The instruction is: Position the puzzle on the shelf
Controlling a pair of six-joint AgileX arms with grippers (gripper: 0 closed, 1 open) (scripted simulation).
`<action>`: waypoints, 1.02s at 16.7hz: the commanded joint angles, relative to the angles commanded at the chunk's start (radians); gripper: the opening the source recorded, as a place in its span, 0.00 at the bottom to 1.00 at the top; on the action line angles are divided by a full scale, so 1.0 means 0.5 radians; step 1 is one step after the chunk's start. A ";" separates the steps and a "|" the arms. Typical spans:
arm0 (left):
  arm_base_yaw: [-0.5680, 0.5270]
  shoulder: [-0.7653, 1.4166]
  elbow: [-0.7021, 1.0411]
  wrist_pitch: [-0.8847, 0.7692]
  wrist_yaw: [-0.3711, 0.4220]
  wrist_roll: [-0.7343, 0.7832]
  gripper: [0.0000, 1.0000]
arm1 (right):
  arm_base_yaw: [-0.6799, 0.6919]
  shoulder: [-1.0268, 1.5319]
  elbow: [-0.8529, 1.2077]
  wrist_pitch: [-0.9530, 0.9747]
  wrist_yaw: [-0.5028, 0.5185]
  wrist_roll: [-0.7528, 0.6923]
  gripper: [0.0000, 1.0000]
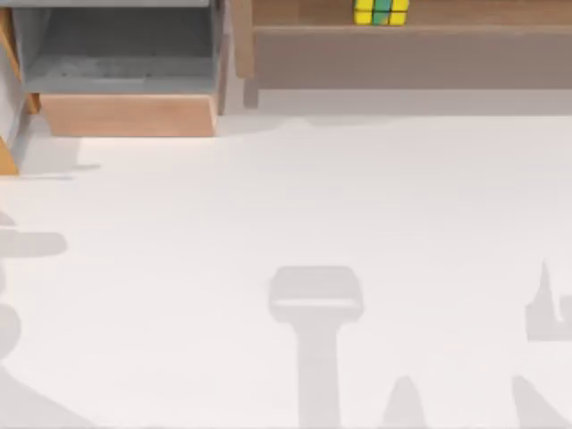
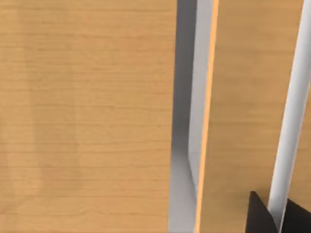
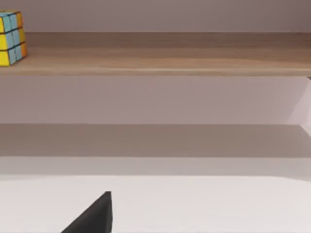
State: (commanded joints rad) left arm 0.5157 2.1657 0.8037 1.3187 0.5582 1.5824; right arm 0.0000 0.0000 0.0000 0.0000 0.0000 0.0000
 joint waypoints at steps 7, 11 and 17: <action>-0.121 0.135 0.345 -0.186 -0.126 -0.014 0.00 | 0.000 0.000 0.000 0.000 0.000 0.000 1.00; -0.119 0.156 0.368 -0.207 -0.129 -0.012 0.00 | 0.000 0.000 0.000 0.000 0.000 0.000 1.00; -0.222 0.352 0.810 -0.426 -0.227 -0.009 0.00 | 0.000 0.000 0.000 0.000 0.000 0.000 1.00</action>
State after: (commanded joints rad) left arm 0.4048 2.3418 1.2085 1.1056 0.4447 1.5777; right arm 0.0000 0.0000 0.0000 0.0000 0.0000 0.0000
